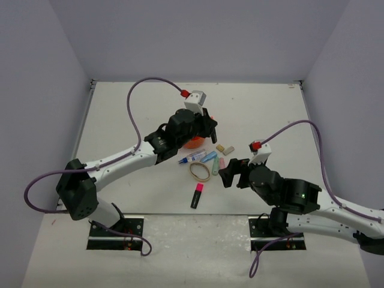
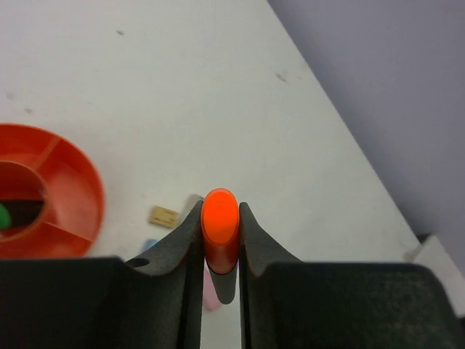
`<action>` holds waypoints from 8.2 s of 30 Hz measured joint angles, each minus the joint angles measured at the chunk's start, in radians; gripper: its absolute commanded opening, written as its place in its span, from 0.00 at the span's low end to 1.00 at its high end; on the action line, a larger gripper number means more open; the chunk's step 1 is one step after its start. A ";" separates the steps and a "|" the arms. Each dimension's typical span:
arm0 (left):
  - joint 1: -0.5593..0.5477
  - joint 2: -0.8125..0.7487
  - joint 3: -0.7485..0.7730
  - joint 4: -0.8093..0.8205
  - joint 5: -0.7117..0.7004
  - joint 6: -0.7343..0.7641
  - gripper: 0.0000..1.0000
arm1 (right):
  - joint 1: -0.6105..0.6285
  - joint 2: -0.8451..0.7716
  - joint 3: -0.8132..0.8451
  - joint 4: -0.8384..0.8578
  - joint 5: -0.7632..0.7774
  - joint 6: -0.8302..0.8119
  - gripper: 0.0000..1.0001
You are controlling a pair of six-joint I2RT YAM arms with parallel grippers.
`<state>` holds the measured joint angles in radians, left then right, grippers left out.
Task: Sort the stationery into containers
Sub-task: Place the pen in the storage box, then pick up the pen from the corner of the board, then place the pen in the storage box, then pick up the stationery from the center of the board.
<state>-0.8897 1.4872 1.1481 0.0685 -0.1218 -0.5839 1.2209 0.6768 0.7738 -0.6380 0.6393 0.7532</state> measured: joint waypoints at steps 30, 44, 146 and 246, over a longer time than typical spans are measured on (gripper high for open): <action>0.226 0.185 -0.029 0.223 -0.278 0.220 0.64 | 0.000 -0.096 -0.068 -0.065 -0.005 0.090 0.99; 0.226 -0.021 -0.064 0.167 -0.181 0.150 1.00 | -0.001 0.206 -0.052 -0.047 -0.068 0.182 0.96; 0.105 -0.119 -0.058 -0.035 -0.016 0.056 0.00 | 0.140 0.211 0.043 -0.150 0.111 0.260 0.89; 0.235 -0.642 -0.326 -0.343 -0.037 0.079 1.00 | -0.482 1.029 0.219 0.050 -0.325 0.007 0.17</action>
<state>-0.6549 0.8452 0.8216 -0.2742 -0.1583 -0.5053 0.7386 1.7053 0.9929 -0.5885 0.3139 0.7605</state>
